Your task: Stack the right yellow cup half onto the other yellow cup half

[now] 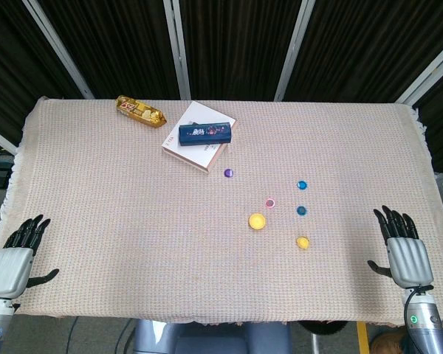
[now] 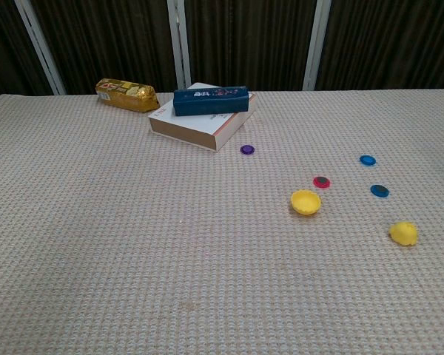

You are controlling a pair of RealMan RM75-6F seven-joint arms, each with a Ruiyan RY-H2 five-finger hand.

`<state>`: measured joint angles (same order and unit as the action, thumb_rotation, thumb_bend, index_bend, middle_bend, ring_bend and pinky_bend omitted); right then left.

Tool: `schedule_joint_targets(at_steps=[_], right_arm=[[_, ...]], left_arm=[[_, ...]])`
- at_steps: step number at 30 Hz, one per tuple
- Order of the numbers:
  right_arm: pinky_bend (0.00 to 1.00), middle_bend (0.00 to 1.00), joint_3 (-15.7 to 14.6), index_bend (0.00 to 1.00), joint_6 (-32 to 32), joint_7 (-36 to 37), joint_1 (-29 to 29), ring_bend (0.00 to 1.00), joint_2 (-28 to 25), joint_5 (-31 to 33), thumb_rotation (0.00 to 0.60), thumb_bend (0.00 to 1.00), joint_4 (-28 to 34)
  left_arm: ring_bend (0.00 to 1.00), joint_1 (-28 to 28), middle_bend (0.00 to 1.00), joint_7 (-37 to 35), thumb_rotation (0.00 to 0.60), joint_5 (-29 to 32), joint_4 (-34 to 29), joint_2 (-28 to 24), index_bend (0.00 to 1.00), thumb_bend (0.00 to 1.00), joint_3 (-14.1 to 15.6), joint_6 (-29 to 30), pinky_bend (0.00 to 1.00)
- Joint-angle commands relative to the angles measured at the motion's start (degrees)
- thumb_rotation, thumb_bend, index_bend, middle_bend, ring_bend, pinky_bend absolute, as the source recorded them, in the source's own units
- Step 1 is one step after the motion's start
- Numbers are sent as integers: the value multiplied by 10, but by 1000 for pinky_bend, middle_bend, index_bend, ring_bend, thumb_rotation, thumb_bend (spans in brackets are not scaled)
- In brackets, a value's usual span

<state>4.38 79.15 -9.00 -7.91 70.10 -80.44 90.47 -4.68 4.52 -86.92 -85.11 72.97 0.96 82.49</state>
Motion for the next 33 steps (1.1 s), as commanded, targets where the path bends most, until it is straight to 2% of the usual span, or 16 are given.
schedule_joint_targets(at_steps=[1,33], right_arm=[[0,0,0,0,0,0,0,0,0,1,600,67,0],[0,0,-5,0,-4,1,-2,0,-3,-7,600,67,7]], left_arm=[[0,0,0,0,600,0,0,0,0,0,0,0,164],[0,2,0,-1,600,2,-1,0,0,0,-1,1,163]])
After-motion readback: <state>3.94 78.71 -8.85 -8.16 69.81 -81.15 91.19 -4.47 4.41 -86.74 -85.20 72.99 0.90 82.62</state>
